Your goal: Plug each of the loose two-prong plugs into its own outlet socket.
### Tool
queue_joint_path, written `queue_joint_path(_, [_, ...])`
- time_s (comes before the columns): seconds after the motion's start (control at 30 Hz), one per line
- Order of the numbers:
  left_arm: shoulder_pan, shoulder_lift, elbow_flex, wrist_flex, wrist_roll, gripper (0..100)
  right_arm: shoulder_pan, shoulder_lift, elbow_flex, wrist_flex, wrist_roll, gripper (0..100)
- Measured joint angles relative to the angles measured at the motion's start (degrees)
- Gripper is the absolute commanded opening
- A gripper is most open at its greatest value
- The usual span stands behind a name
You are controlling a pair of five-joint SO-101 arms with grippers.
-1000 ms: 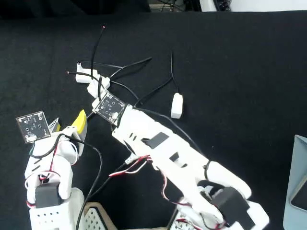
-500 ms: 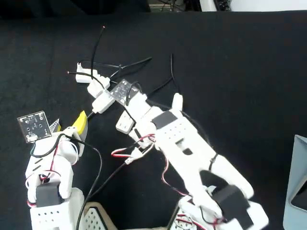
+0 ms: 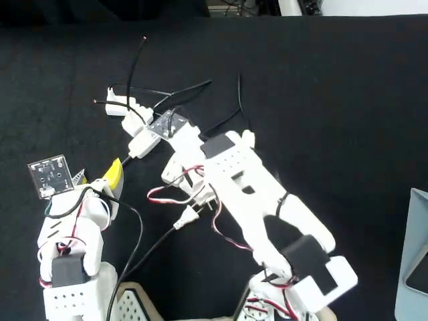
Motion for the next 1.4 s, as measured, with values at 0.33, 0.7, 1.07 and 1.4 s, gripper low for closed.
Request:
queue_joint_path(0.33, [-3.2,0.0,0.0,0.0,0.0,27,0.0,7.5,-4.3,4.0,-0.5,14.5])
queue_joint_path(0.7, [-3.2,0.0,0.0,0.0,0.0,27,0.0,10.6,-5.4,3.6,-0.5,14.5])
queue_joint_path(1.07, [-3.2,0.0,0.0,0.0,0.0,27,0.1,14.8,-9.7,3.2,-5.5,14.5])
queue_joint_path(1.4, [-3.2,0.0,0.0,0.0,0.0,27,-1.1,14.9,-15.0,9.8,-14.2,14.5])
